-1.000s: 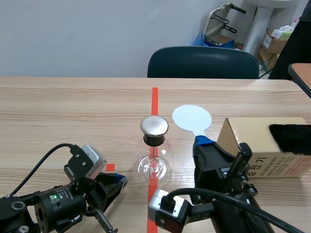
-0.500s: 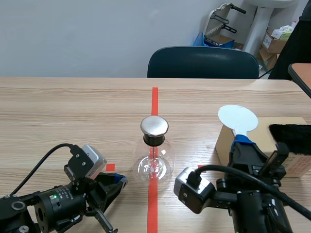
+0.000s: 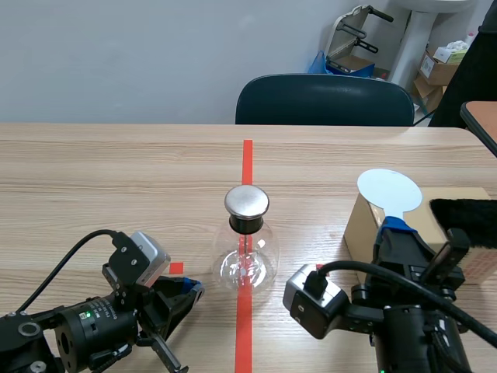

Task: Do the electroscope experiment

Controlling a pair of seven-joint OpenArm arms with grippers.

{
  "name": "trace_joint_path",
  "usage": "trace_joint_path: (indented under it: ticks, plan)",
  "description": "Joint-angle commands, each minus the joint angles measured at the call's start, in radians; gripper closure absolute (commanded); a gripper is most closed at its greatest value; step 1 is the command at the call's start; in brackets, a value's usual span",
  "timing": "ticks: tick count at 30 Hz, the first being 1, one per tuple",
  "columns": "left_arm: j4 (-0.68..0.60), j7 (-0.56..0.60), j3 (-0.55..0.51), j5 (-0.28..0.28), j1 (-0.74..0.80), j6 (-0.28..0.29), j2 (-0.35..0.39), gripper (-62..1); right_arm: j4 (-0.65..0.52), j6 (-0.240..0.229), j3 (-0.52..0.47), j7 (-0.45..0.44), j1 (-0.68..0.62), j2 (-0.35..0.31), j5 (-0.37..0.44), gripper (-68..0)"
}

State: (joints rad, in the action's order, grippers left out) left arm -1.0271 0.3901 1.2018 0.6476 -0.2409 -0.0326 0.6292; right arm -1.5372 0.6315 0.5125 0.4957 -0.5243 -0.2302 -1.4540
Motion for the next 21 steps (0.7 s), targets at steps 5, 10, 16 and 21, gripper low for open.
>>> trace_joint_path:
  ticks: [5,10,16,21]
  plan:
    - [-0.013,0.010,-0.009,-0.004,0.008,-0.002,0.000,-2.7,-0.015,0.011,-0.003,-0.078,0.011,-0.014,-0.005,-1.0]
    - [-0.013,0.010,-0.009,-0.004,0.008,-0.002,0.000,-2.7,-0.015,0.011,-0.003,-0.209,0.012,-0.014,-0.005,-1.0]
    - [-0.013,0.010,-0.009,-0.004,0.008,-0.002,0.000,-2.7,-0.015,0.011,-0.003,-0.361,0.012,-0.014,-0.005,-1.0]
    - [-0.013,0.010,-0.009,-0.004,0.008,-0.002,0.000,-2.7,-0.015,0.011,-0.003,-0.475,0.012,-0.014,-0.005,-1.0]
